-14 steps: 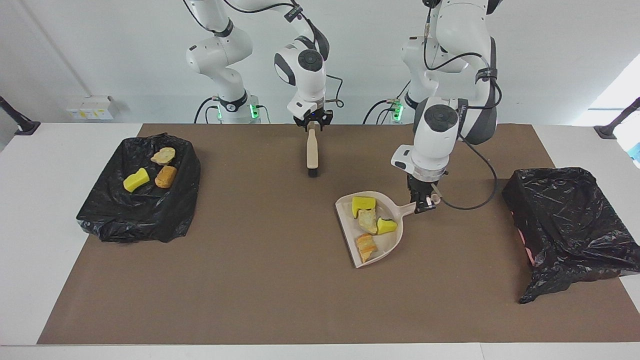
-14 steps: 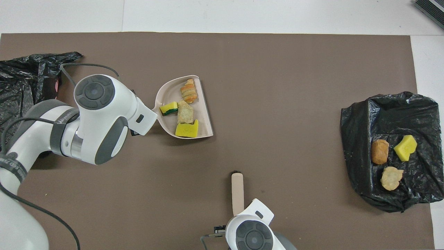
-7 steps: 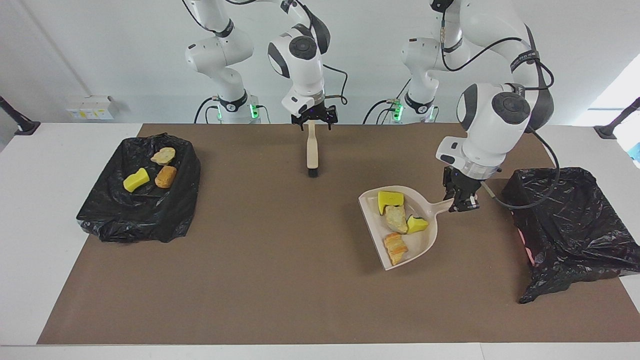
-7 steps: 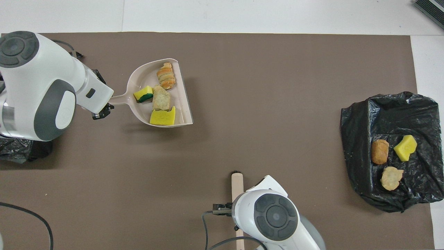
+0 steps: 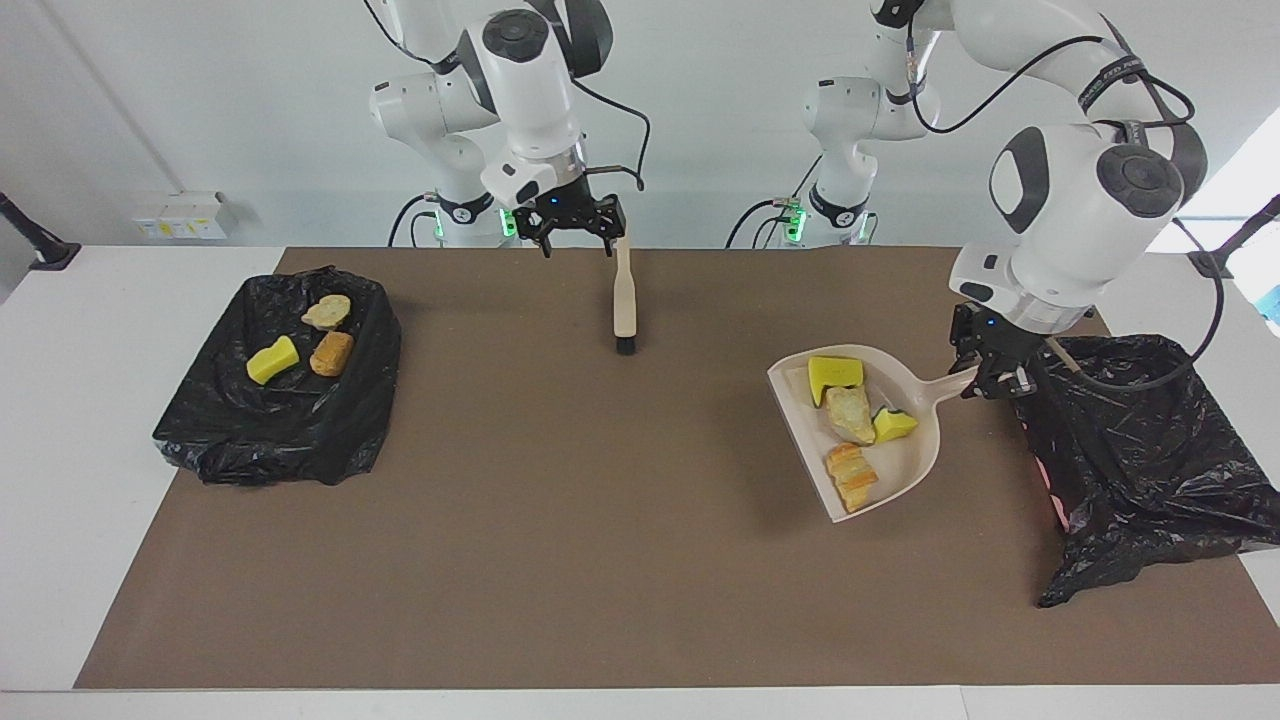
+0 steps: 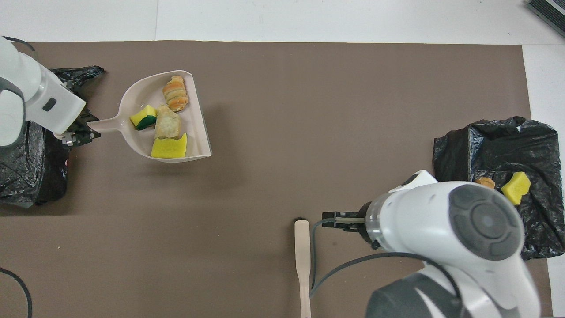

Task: Sweep and dump trash in bin
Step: 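Carry the dustpan to the trash bag with the left gripper, then tip the dustpan over the trash bag with the left gripper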

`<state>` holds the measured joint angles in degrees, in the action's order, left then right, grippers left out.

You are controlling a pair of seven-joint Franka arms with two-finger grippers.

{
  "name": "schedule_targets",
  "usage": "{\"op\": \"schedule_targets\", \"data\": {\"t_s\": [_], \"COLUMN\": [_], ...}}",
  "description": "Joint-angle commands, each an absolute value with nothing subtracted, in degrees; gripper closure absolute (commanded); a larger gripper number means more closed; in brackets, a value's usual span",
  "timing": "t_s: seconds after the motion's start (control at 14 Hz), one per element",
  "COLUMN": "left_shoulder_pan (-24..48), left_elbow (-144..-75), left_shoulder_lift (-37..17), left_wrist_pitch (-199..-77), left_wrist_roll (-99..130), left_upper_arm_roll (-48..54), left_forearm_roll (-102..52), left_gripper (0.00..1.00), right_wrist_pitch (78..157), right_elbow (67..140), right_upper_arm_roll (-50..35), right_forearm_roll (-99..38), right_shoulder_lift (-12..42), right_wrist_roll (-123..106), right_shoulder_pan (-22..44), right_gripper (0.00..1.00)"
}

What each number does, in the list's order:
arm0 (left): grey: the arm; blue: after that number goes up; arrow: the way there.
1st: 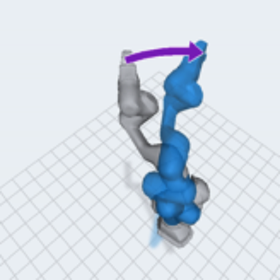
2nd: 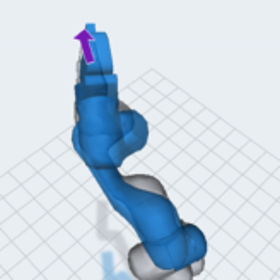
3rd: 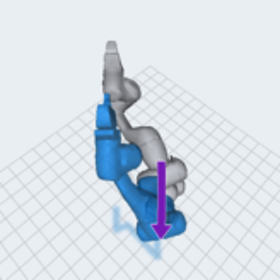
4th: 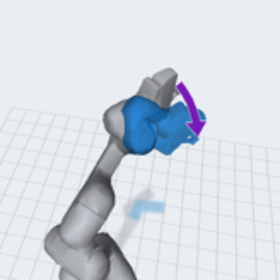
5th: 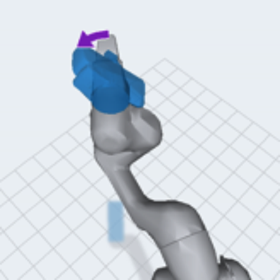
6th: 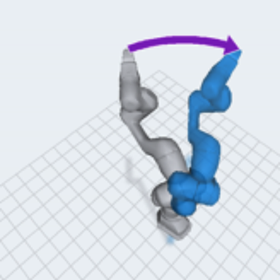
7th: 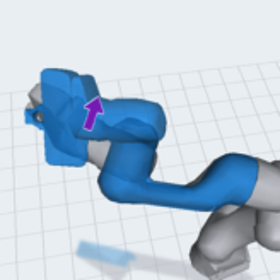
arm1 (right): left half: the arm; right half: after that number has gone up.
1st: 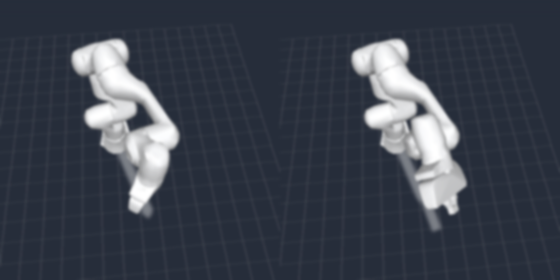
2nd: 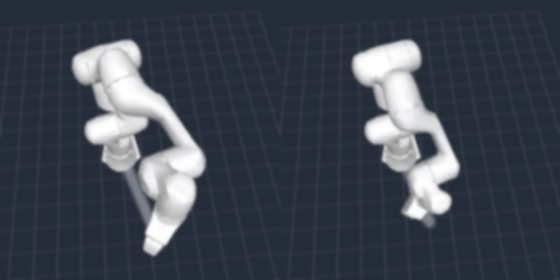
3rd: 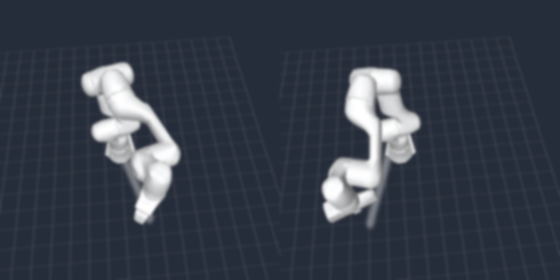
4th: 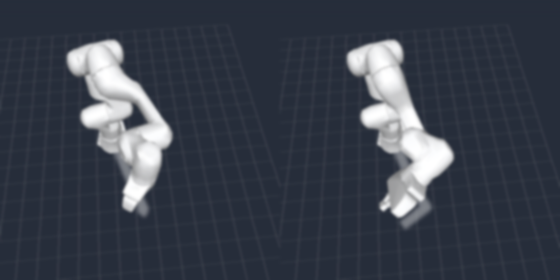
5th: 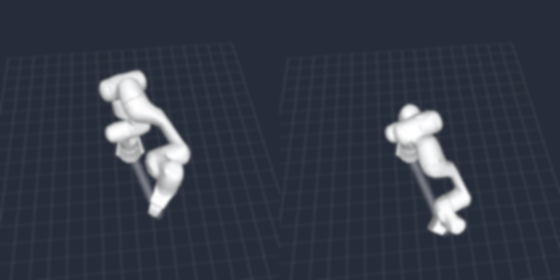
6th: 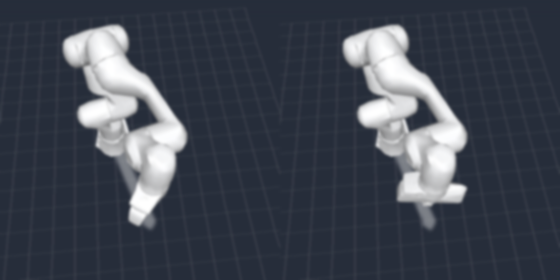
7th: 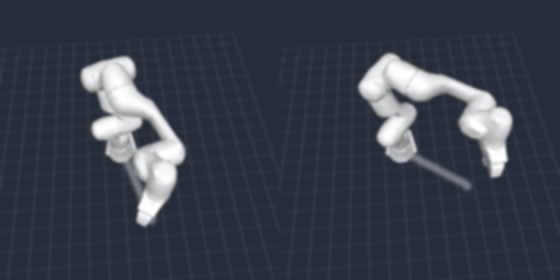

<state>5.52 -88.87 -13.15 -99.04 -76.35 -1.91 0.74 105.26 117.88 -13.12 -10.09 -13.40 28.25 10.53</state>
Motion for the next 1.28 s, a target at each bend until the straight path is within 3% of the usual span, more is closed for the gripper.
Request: {"op": "schedule_targets", "data": {"t_s": [0.0, 0.43, 0.86, 1.07, 1.21], "left_shoulder_pan": [1.2, -7.5, -16.3, -19.6, -22.3], "left_elbow": [-86.0, -83.6, -78.5, -75.1, -71.0], "left_shoulder_lift": [-13.6, -14.1, -15.8, -17.9, -20.2], "left_wrist_pitch": [-96.1, -94.5, -93.8, -94.3, -95.4], "left_wrist_roll": [-82.1, -95.5, -109.2, -116.1, -119.4], "left_upper_arm_roll": [-1.6, -1.8, -1.9, -1.9, -2.0], "left_forearm_roll": [-0.3, 0.2, 0.3, 3.5, 4.8], "left_gripper": [1.0, 1.0, 1.0, 1.0, 1.0], "right_wrist_pitch": [101.8, 98.3, 90.2, 82.0, 82.7], "right_elbow": [113.0, 104.9, 94.8, 85.0, 84.7], "right_upper_arm_roll": [-13.8, -13.6, -8.3, -5.1, -5.0], "right_forearm_roll": [-5.9, -3.4, -1.2, -1.1, -2.2], "right_shoulder_lift": [-13.9, -13.4, -12.9, -7.0, -6.4], "right_wrist_roll": [24.8, 18.5, 5.4, -1.6, -1.1], "right_shoulder_pan": [4.8, -7.8, -9.8, -9.9, -10.0], "right_gripper": [0.0, 0.0, 0.0, 0.0, 0.0]}}
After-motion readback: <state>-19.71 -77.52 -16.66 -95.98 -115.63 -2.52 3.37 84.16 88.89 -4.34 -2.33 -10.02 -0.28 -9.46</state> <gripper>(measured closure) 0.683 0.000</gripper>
